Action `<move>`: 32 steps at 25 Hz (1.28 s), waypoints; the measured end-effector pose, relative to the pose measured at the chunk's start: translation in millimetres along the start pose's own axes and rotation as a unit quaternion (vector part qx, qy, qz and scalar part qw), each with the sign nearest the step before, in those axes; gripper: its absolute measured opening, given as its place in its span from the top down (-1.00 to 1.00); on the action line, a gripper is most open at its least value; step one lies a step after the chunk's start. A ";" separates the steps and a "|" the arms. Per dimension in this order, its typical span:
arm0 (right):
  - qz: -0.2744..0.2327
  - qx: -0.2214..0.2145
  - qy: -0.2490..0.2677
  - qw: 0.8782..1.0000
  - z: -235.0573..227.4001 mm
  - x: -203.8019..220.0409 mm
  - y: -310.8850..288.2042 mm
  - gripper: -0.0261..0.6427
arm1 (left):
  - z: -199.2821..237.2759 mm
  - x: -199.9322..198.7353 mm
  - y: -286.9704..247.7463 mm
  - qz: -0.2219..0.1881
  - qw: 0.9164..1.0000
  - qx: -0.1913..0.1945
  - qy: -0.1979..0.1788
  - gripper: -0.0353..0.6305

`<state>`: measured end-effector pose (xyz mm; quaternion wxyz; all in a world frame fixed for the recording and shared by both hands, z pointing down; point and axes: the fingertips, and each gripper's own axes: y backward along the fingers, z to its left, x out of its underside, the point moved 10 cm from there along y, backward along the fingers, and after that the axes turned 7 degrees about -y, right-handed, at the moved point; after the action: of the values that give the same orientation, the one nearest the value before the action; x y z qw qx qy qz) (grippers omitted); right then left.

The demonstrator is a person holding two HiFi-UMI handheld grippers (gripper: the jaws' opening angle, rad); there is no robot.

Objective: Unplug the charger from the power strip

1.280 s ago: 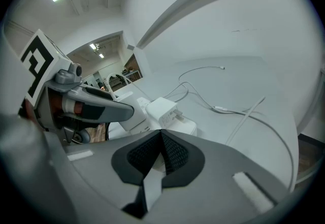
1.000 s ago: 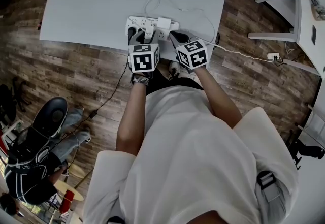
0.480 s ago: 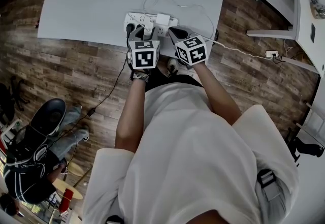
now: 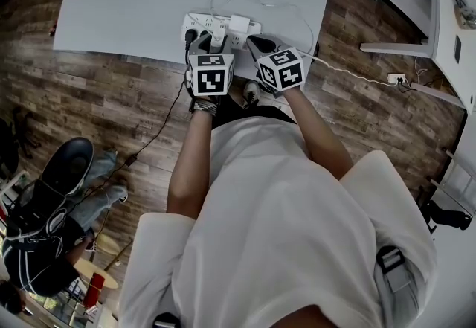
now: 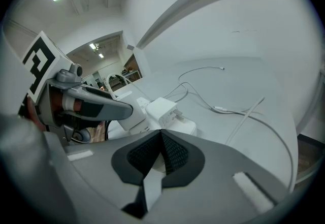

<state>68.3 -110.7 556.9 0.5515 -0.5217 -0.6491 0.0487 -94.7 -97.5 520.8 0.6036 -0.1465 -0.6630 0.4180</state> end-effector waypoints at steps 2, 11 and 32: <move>-0.001 0.000 0.000 1.000 -0.1 -0.7 -0.5 0.92 | 1.9 -0.3 0.0 -0.004 1.000 0.003 0.007 0.46; -0.004 -0.003 -0.002 1.000 -1.1 0.4 -0.4 0.92 | 1.7 0.0 -0.5 0.000 1.000 0.003 0.004 0.46; -0.005 -0.007 -0.004 1.000 -0.9 -0.8 -0.2 0.92 | 8.5 -2.4 9.3 -0.029 0.998 0.006 0.051 0.46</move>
<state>68.8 -111.9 556.9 0.5453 -0.5217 -0.6546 0.0436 -104.9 -96.8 513.0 0.6490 -0.1445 -0.6329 0.3967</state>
